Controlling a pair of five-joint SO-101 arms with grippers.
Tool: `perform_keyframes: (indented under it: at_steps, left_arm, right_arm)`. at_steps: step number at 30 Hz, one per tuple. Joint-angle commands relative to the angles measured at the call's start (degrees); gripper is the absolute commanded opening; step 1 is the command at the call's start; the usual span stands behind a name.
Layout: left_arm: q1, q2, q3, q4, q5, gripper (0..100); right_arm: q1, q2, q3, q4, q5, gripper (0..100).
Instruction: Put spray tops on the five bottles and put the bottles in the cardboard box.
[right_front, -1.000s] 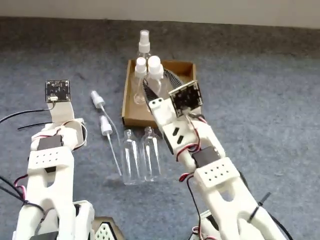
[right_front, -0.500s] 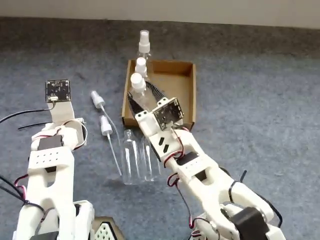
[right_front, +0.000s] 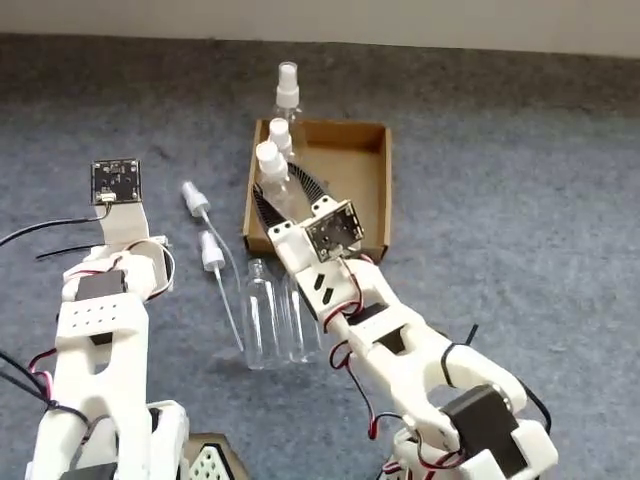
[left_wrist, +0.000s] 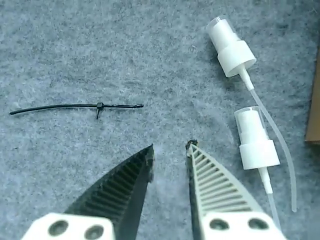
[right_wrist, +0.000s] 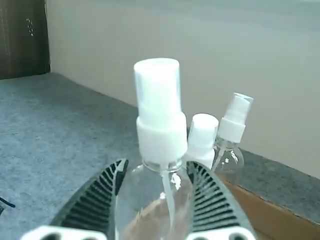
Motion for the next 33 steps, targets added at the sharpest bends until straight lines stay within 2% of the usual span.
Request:
perform_keyframes:
  at_steps: [1, 33]
  left_arm:
    - [-0.4, 0.0, -0.4, -1.1, 0.6, 11]
    - [-0.3, 0.0, -0.2, -1.1, 0.7, 11]
  right_arm:
    - [-0.3, 0.0, -3.0, -1.0, -0.3, 0.5]
    - [-0.2, 0.2, -7.0, -0.9, -0.2, 0.5]
